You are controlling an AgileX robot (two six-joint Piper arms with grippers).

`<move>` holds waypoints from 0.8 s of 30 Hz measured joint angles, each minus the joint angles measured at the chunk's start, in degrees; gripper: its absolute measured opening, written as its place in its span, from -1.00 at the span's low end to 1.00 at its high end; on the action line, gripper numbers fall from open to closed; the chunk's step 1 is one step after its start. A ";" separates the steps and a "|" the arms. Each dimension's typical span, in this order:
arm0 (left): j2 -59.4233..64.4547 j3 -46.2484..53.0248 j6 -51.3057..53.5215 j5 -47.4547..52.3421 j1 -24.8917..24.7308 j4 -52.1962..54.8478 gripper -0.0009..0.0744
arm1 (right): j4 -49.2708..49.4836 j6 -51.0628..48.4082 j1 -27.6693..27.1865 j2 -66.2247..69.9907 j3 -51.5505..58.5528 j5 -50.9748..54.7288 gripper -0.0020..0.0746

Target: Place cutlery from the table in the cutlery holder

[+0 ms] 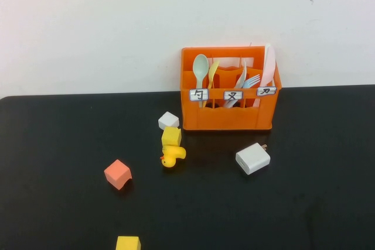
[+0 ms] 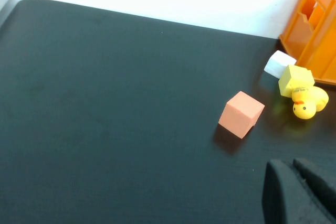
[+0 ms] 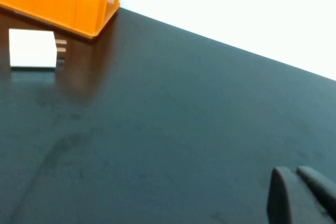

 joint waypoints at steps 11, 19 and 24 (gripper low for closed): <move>0.00 0.00 0.00 0.00 0.00 0.00 -0.98 | -0.60 7.83 -0.55 0.00 -0.11 0.48 -0.95; 0.00 0.00 0.10 0.00 0.00 0.00 -0.98 | -3.35 17.12 -2.70 0.00 -0.11 0.61 -0.95; 0.00 0.00 0.10 0.00 0.00 0.00 -0.98 | -3.45 17.73 -2.73 0.00 -0.21 0.61 -0.95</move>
